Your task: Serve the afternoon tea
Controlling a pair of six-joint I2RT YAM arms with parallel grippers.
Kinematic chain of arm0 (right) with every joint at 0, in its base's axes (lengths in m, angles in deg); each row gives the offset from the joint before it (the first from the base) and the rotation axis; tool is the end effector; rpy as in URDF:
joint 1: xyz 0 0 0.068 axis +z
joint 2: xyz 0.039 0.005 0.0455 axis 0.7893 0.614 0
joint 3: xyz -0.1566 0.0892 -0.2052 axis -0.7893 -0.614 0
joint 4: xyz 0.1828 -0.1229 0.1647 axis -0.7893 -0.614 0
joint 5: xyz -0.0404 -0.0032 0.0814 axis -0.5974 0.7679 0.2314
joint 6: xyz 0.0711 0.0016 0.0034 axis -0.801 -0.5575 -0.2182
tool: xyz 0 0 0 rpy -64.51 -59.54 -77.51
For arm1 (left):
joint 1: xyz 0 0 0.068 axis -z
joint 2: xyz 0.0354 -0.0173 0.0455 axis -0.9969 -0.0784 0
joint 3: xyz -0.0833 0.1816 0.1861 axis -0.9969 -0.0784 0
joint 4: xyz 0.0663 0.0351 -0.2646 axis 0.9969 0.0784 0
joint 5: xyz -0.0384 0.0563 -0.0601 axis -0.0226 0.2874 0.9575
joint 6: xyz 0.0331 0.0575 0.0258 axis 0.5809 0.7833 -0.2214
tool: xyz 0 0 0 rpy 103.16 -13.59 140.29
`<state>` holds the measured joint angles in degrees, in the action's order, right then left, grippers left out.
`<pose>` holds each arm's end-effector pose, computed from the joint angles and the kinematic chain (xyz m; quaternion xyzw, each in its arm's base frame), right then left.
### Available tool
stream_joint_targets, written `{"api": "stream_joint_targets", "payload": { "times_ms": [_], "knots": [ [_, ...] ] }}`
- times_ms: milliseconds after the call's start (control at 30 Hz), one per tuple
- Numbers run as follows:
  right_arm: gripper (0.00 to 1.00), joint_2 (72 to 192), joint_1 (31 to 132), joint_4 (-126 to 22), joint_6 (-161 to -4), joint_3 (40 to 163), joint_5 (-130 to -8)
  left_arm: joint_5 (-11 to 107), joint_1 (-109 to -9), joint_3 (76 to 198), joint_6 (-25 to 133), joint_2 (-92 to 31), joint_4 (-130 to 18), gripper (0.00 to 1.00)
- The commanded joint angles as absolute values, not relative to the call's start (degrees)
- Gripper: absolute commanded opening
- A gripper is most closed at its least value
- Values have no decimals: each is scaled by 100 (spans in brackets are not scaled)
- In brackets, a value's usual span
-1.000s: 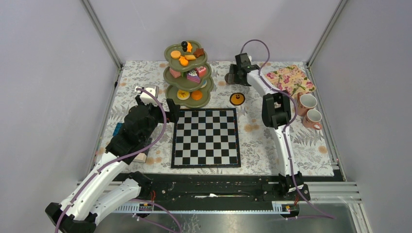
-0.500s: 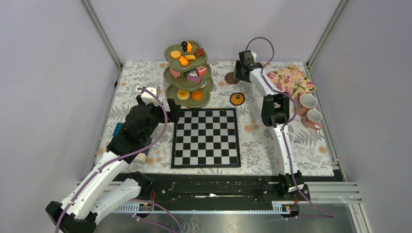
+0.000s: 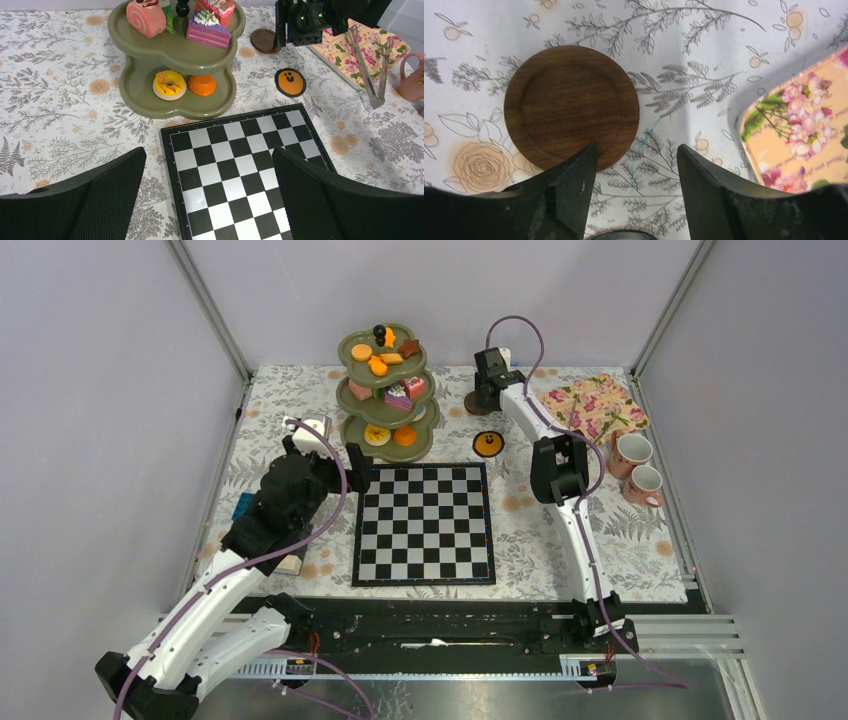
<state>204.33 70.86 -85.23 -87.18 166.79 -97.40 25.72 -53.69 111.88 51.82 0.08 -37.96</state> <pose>0.5861 0.1773 0.1420 0.0076 0.9154 -0.0626 0.3975 0.1911 -0.1016 0.3405 0.0498 0.7805 -0.1472 0.6055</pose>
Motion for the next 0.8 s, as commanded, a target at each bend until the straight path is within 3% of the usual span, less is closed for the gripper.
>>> {"api": "stream_joint_targets", "payload": {
  "times_ms": [0,433,767],
  "knots": [
    [65,20131,7103,-9290,-8556,16050,-10065,2649,-5358,11189,5199,12,-4034,99],
    [64,19631,7115,-9247,-8611,15365,-9643,2622,-5352,11192,5189,83,-4017,99],
    [67,19466,7110,-8380,-8394,14747,-9011,2621,-5359,11215,5165,87,-4004,99]
  ]
}}
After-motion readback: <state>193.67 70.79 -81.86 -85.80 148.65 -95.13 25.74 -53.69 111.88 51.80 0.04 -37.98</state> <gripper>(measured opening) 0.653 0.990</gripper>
